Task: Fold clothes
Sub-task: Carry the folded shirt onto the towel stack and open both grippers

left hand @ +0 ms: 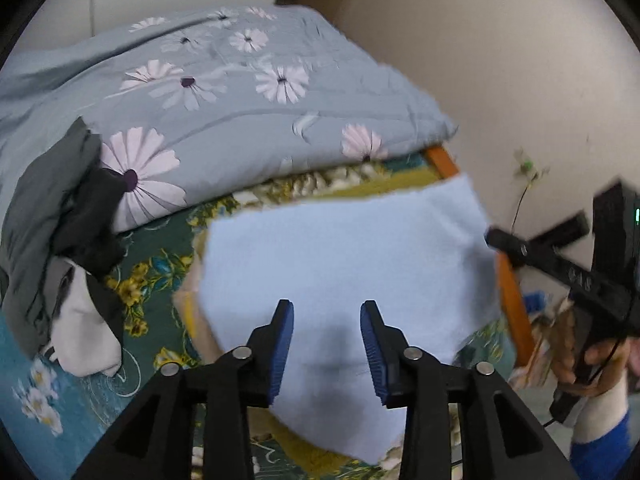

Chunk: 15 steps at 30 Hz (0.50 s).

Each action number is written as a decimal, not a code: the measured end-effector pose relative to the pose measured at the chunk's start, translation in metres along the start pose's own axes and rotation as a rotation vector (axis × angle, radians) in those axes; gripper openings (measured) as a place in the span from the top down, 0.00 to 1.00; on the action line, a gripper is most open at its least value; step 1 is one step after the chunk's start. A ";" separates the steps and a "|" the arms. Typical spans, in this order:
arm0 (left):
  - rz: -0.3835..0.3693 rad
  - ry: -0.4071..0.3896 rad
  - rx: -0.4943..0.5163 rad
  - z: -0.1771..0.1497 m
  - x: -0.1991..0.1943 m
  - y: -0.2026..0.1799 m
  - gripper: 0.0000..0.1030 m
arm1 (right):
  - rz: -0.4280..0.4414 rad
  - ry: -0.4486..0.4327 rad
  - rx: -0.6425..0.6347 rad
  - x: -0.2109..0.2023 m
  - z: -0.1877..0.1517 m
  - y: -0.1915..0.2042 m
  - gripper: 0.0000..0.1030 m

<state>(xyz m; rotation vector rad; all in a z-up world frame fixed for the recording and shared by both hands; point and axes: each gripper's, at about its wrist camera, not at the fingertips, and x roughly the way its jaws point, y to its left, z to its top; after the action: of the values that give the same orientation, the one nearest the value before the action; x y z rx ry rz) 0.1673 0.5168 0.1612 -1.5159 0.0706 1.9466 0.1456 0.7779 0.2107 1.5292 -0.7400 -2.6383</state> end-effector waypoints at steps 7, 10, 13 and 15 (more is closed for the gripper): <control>0.117 0.075 0.025 0.002 0.027 -0.009 0.63 | 0.023 0.026 0.134 0.026 -0.011 -0.022 0.92; 0.135 0.047 0.062 -0.002 0.011 -0.015 0.47 | -0.027 -0.022 0.074 -0.005 -0.015 -0.008 0.79; 0.140 0.006 0.067 -0.012 -0.005 -0.016 0.34 | -0.041 -0.085 0.034 -0.037 -0.036 0.004 0.40; 0.128 -0.003 0.029 -0.019 -0.010 -0.010 0.32 | -0.023 -0.086 0.040 -0.044 -0.053 0.009 0.39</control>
<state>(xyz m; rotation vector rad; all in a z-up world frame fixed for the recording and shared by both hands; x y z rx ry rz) 0.1899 0.5123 0.1674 -1.5228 0.1981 2.0384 0.2098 0.7594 0.2284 1.4499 -0.7896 -2.7375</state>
